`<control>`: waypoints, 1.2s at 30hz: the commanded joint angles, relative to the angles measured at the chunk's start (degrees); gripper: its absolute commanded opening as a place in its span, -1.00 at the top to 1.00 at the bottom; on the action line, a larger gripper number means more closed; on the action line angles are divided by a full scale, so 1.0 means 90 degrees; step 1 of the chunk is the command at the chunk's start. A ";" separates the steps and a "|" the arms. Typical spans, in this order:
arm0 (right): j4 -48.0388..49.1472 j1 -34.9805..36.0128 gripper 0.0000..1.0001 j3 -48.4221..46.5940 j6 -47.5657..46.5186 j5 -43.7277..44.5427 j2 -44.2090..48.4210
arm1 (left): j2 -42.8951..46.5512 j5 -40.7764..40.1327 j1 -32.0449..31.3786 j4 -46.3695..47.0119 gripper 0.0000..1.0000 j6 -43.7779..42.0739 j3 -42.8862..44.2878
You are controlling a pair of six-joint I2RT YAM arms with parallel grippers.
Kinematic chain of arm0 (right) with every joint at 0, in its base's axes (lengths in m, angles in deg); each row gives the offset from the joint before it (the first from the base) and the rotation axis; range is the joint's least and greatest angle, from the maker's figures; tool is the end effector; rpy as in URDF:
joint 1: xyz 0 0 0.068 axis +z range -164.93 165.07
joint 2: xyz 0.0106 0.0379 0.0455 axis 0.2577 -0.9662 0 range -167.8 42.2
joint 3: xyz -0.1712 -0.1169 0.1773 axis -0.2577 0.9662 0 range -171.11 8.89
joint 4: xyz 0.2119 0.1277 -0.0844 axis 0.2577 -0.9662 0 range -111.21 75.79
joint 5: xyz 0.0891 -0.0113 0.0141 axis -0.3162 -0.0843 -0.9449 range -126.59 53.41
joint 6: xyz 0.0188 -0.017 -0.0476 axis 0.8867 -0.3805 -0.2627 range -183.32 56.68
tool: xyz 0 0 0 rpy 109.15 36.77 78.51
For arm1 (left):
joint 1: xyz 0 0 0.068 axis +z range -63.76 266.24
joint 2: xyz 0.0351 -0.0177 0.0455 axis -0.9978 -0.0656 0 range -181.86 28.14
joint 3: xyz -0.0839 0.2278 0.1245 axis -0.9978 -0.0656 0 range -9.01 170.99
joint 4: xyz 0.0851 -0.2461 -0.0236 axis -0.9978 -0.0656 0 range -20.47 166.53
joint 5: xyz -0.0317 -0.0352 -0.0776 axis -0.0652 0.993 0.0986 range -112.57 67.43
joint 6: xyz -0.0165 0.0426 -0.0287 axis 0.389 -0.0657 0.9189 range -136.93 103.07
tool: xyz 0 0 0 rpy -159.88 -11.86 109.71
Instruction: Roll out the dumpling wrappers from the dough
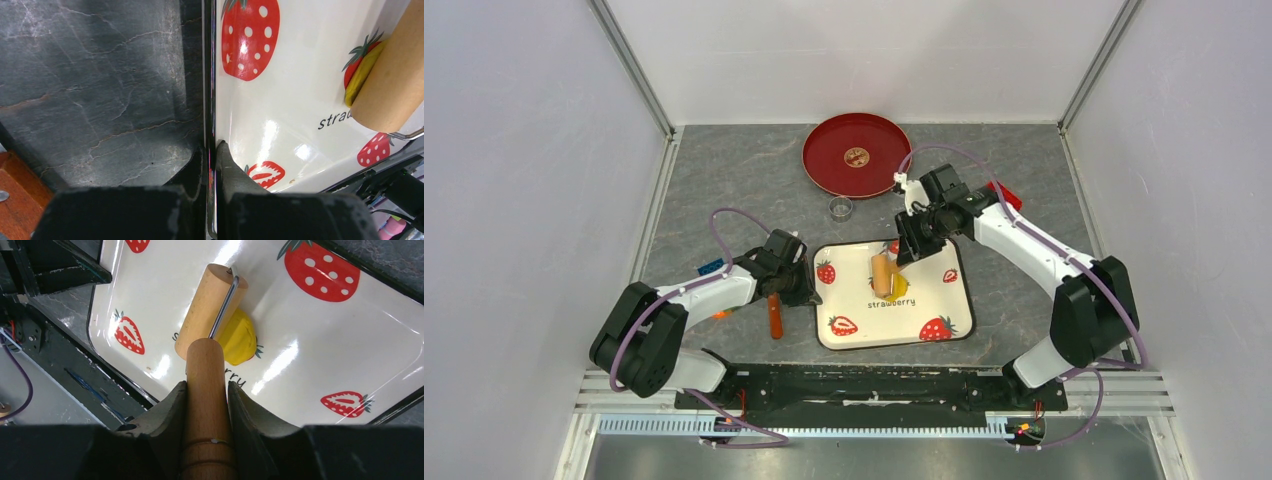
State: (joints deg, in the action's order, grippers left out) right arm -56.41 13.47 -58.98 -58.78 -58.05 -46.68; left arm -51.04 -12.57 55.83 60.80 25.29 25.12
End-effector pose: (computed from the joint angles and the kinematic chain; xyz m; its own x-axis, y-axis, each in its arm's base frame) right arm 0.2695 0.1605 0.2499 -0.8293 -0.3646 -0.4235 -0.5237 0.7716 0.3611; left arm 0.2031 -0.1265 0.1467 -0.9415 -0.2148 -0.2597 -0.0825 0.8941 -0.4402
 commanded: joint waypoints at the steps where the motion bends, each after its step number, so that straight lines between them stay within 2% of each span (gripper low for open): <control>1: -0.0307 0.0084 1.00 0.0445 -0.0037 0.0896 -0.0386 | -0.0254 -0.0847 -0.0009 -0.0559 0.95 -0.0079 -0.0114; 10: -0.0867 0.0023 1.00 0.0956 -0.0028 0.2242 -0.0711 | -0.0238 -0.0847 -0.0014 -0.0562 0.96 -0.0070 -0.0125; 14: -0.0732 -0.0086 1.00 0.1288 -0.0118 0.2567 -0.0817 | -0.0230 -0.0847 -0.0009 -0.0557 0.95 -0.0070 -0.0125; 17: -0.0631 -0.0031 1.00 0.1310 -0.0126 0.2456 -0.0875 | -0.0227 -0.0848 -0.0009 -0.0562 0.95 -0.0070 -0.0126; 20: -0.0614 0.0386 1.00 0.0948 -0.0142 0.2230 -0.0919 | -0.0228 -0.0847 -0.0009 -0.0548 0.95 -0.0062 -0.0126; 27: -0.0568 0.1937 1.00 -0.0735 0.0159 0.1287 -0.1069 | -0.0231 -0.0847 -0.0009 -0.0556 0.95 -0.0062 -0.0136; 30: -0.0264 0.1974 1.00 -0.1033 0.0501 0.0704 -0.0682 | -0.0222 -0.0847 -0.0009 -0.0533 0.96 -0.0062 -0.0154; 36: -0.0903 0.1447 1.00 -0.1580 0.0544 0.1216 -0.0064 | -0.0230 -0.0838 -0.0014 -0.0499 0.96 -0.0042 -0.0167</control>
State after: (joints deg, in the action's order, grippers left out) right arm -59.14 30.69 -67.81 -53.86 -52.08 -52.99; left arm -51.06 -12.57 55.83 60.83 25.31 25.12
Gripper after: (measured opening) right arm 0.345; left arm 0.054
